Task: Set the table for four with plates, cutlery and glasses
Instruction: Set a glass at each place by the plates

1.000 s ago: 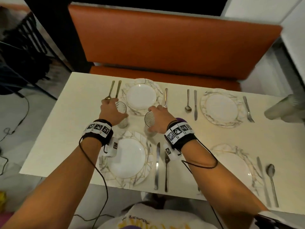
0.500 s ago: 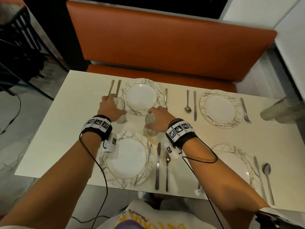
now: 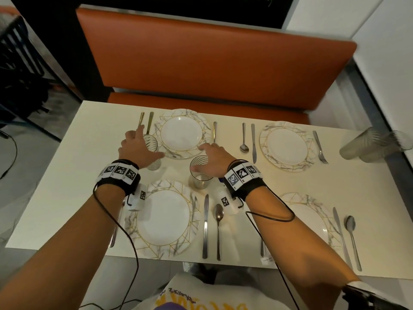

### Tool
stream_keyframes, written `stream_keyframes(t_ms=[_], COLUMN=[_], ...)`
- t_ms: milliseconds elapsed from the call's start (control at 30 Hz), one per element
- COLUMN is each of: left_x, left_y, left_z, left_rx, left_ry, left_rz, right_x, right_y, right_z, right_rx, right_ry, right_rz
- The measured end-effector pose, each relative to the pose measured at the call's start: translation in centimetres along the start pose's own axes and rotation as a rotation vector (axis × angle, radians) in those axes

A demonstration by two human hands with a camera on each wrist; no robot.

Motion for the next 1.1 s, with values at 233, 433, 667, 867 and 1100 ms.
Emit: stream_keyframes(t_ms=[233, 433, 667, 867, 1100], left_x=[-2.2, -4.7, -9.7, -12.2, -9.4], left_y=[4.7, 16.8, 37.5, 55.4, 70.9], left_z=[-2.5, -0.8, 6.3, 12.5, 18.9], left_rx=[0.049, -0.058, -0.080, -0.080, 0.083], left_ry=[0.161, 0.006, -0.279, -0.313, -0.215], left_rz=[0.127, 0.394, 0.688, 0.835, 0.847], right_x=[-3.5, -9.0, -15.5, -19.0, -17.6], right_y=[3.5, 10.6, 24.8, 39.3, 50.5], right_z=[-5.7, -11.0, -18.9, -28.7, -38.3], right_rx=[0.064, 0.181, 0.272, 0.258, -0.016], right_ry=[0.149, 0.288, 0.463, 0.567, 0.517], right_rz=[-0.060, -0.001, 0.091, 0.204, 0.355])
Point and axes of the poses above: each hand's wrist, its own x-axis towards the middle knuckle, its own z-axis out of the palm, y = z × x, the point moved 4 cm from there along x, towards the middle knuckle, and after that the axes turned 7 degrees about x, right-handed, at the moved point
